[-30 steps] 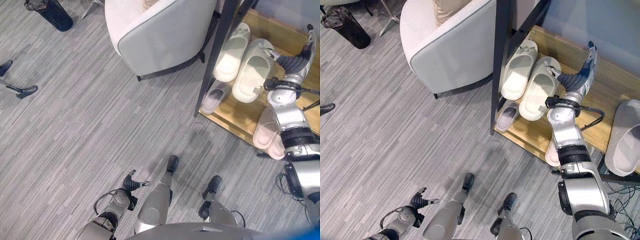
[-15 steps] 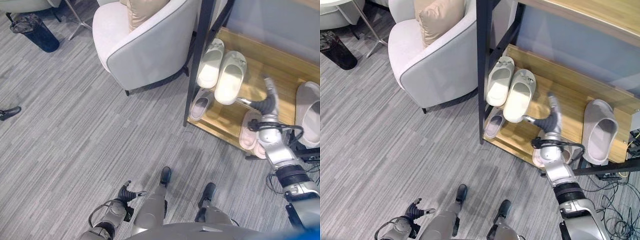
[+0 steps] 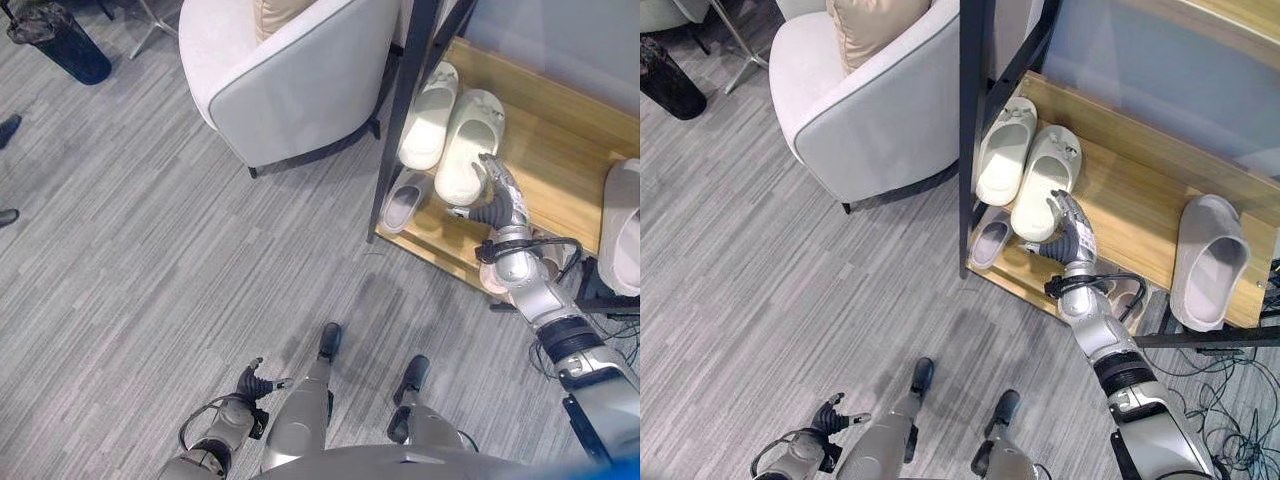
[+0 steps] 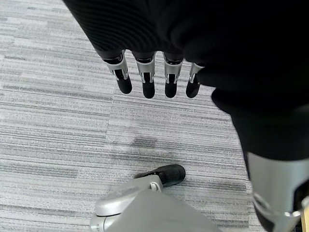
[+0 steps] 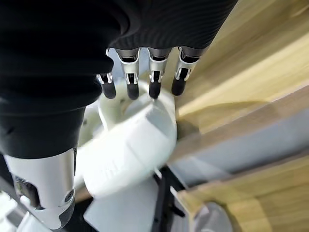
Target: Arrange the slippers neatly on the shoe rack.
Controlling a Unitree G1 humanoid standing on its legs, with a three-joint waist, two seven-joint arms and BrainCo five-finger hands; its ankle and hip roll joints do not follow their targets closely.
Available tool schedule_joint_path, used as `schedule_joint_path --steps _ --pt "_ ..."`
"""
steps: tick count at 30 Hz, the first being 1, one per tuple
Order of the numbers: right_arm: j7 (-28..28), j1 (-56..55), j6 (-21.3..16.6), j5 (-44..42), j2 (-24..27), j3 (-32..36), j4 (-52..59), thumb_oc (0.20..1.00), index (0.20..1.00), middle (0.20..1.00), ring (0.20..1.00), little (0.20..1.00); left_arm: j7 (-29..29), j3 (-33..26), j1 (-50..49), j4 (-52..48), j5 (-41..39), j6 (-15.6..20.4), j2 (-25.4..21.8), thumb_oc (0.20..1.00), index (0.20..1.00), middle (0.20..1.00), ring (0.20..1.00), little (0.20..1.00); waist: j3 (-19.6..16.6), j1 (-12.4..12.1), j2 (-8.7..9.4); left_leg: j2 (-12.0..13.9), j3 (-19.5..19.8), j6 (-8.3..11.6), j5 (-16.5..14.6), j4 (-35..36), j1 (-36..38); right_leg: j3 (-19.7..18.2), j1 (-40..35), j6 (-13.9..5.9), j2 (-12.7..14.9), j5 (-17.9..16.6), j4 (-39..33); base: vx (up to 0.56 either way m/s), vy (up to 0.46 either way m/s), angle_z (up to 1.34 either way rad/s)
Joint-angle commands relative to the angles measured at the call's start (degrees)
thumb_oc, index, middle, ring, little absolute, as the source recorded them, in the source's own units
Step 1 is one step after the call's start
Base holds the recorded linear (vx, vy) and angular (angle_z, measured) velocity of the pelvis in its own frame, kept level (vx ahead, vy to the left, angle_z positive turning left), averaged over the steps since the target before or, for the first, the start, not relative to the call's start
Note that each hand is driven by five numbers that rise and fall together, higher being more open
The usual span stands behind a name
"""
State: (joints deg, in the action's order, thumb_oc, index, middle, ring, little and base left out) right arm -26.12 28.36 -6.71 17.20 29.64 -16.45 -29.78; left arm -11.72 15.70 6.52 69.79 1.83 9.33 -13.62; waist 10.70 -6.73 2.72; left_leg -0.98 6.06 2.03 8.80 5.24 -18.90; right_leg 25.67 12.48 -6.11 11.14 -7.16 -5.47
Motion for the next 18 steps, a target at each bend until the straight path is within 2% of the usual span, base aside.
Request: schedule_joint_path --steps 1,12,18 --pt "-0.81 3.05 -0.41 0.46 1.08 -1.06 -0.49 1.0 1.0 1.0 1.0 1.0 -1.53 0.37 2.54 3.97 0.32 0.43 0.45 1.0 1.0 1.0 1.0 1.0 -0.24 -0.78 1.02 -0.73 -1.14 3.18 -6.23 -0.24 -0.02 0.02 -6.25 -5.51 3.24 6.0 0.54 0.0 0.0 0.0" --pt "-2.25 5.79 -0.95 -5.2 -0.9 0.32 -5.11 1.0 1.0 1.0 1.0 1.0 -2.18 0.2 2.35 4.69 -1.02 0.33 0.18 1.0 1.0 1.0 1.0 1.0 -0.68 -1.14 0.88 -1.1 -1.2 2.98 -6.43 -0.24 -0.43 -0.1 -5.73 -5.58 3.55 5.8 0.62 0.0 0.002 0.0" --pt "-4.69 3.24 -2.58 -6.27 -2.01 3.49 -0.56 1.0 1.0 1.0 1.0 1.0 -2.47 -0.39 2.08 4.68 -0.95 -0.15 0.74 1.0 1.0 1.0 1.0 1.0 -1.26 -0.39 0.43 -1.14 -1.72 2.72 -6.86 -0.24 0.48 -0.52 -6.14 -5.56 3.72 5.99 0.73 0.0 0.0 0.0"
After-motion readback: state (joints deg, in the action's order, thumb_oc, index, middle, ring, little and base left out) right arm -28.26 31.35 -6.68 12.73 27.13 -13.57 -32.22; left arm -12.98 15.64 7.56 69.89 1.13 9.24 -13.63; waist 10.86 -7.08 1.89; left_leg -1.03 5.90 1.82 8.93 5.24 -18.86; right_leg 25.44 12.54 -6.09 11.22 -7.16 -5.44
